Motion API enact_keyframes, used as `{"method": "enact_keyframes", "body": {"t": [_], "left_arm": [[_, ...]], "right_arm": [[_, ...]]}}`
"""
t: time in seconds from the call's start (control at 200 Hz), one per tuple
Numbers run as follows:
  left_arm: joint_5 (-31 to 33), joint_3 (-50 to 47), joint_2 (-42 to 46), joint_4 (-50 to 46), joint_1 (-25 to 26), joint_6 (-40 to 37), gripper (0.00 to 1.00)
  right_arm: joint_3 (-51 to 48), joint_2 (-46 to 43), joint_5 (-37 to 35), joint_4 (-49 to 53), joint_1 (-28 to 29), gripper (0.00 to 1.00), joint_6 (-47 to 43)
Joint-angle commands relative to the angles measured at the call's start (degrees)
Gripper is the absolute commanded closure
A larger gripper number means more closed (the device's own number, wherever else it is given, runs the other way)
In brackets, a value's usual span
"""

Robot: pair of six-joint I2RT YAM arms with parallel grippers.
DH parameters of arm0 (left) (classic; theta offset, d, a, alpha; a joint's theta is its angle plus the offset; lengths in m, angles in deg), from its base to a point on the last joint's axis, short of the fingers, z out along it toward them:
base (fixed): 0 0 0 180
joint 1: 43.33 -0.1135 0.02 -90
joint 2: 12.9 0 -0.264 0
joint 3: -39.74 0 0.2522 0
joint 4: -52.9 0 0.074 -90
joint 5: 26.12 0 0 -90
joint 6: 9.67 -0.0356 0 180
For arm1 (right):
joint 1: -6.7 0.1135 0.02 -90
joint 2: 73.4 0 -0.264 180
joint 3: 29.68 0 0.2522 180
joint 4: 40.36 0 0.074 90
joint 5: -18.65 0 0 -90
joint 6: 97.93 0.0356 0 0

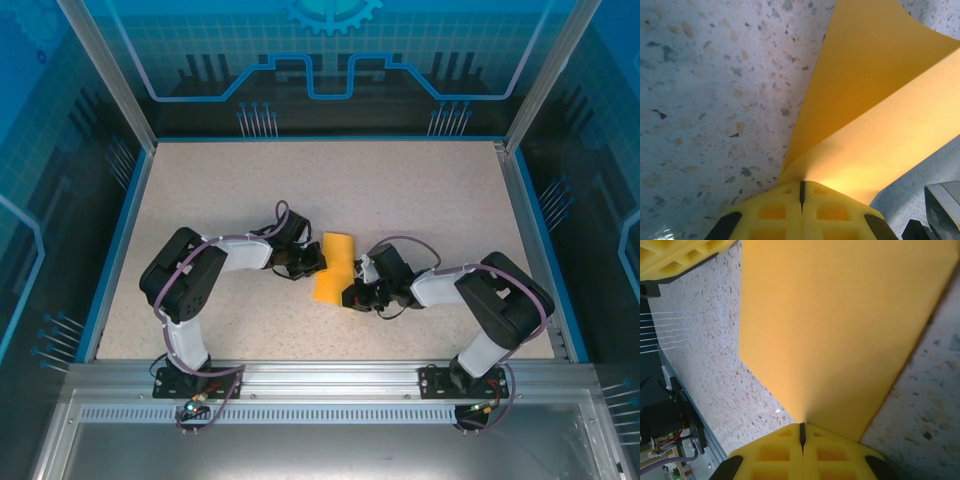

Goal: Fold a paper plane with a square sheet of paper (pick it up from the middle)
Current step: Fold the square sheet of paper in half at the center of the table.

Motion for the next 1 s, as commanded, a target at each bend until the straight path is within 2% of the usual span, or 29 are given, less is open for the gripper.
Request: {"method": "enact_keyframes", "body": {"t": [0.0, 0.195, 0.48, 0.69, 0.81, 0.995], "left_arm": [[3.2, -1.0, -3.0, -5.5, 0.5, -1.6, 1.00], [3.3, -1.0, -3.0, -5.4, 0.5, -1.7, 1.00], [3.1, -0.7, -3.2, -5.4, 0.5, -1.6, 1.00], [3.2, -0.7, -3.1, -5.7, 0.5, -2.0, 1.00], [3.3, -0.7, -3.2, -5.8, 0.5, -2.1, 1.00], [3.3, -0.8, -3.4, -5.6, 0.5, -2.1, 1.00]], "right_arm": [[-0.7, -0.4, -1.4, 2.2, 0.5, 1.00, 0.5], [0.7, -4.7, 0.4, 1.3, -2.4, 1.00, 0.2], [0.7, 0.4, 2.9, -2.9, -3.3, 1.00, 0.5], [-0.1, 2.6, 0.3, 1.7, -3.2, 1.00, -0.4], [1.3, 0.1, 0.7, 2.5, -3.9, 1.00, -0.4], [5.5, -2.3, 2.1, 2.8, -8.6, 1.00, -1.9]]}}
